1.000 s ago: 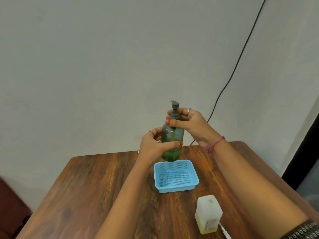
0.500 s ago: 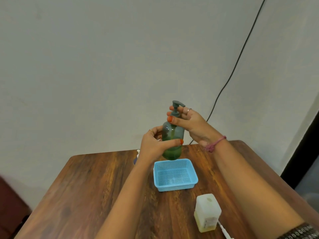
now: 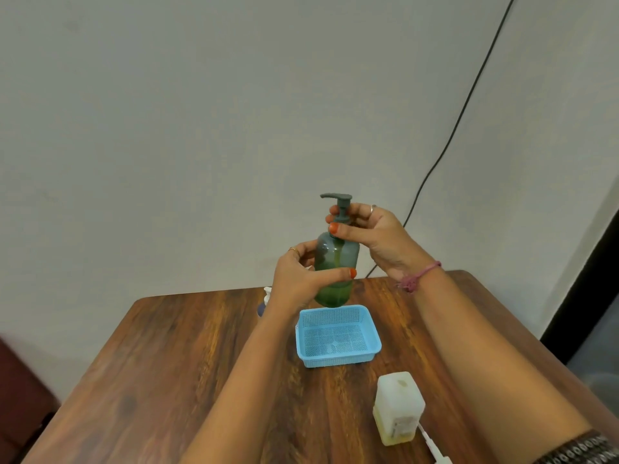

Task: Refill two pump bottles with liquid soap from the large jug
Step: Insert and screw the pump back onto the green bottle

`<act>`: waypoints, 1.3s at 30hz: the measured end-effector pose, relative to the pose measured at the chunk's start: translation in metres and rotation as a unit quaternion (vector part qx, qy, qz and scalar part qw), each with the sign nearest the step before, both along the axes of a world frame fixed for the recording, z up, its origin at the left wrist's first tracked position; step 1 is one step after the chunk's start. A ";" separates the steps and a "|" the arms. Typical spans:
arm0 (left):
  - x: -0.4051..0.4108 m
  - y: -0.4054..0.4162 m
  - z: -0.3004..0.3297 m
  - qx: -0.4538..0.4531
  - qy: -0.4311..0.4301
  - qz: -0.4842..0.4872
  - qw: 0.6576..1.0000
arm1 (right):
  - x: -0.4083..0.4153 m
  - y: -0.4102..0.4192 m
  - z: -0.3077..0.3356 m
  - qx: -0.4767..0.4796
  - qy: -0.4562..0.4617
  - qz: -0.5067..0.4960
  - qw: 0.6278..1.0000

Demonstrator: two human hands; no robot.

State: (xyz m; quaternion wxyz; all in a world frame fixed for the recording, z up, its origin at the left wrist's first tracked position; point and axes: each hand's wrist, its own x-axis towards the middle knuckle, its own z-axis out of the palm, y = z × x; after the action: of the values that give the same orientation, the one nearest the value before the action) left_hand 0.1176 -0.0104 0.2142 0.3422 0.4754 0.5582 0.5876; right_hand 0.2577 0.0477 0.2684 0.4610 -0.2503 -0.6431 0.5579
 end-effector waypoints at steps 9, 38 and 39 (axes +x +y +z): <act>-0.001 0.001 0.001 -0.004 -0.006 0.008 1.000 | 0.010 0.001 0.002 -0.017 -0.020 0.059 0.998; -0.003 -0.004 -0.003 -0.014 -0.008 -0.030 0.999 | 0.010 0.001 -0.008 -0.020 0.007 0.105 0.994; -0.004 -0.004 -0.002 -0.017 -0.003 -0.036 0.999 | 0.013 0.002 -0.009 -0.007 -0.004 0.119 0.993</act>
State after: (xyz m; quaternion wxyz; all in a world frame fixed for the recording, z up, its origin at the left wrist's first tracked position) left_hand 0.1136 -0.0140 0.2118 0.3730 0.4874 0.5500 0.5665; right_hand 0.2707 0.0497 0.2597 0.3870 -0.1772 -0.6659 0.6126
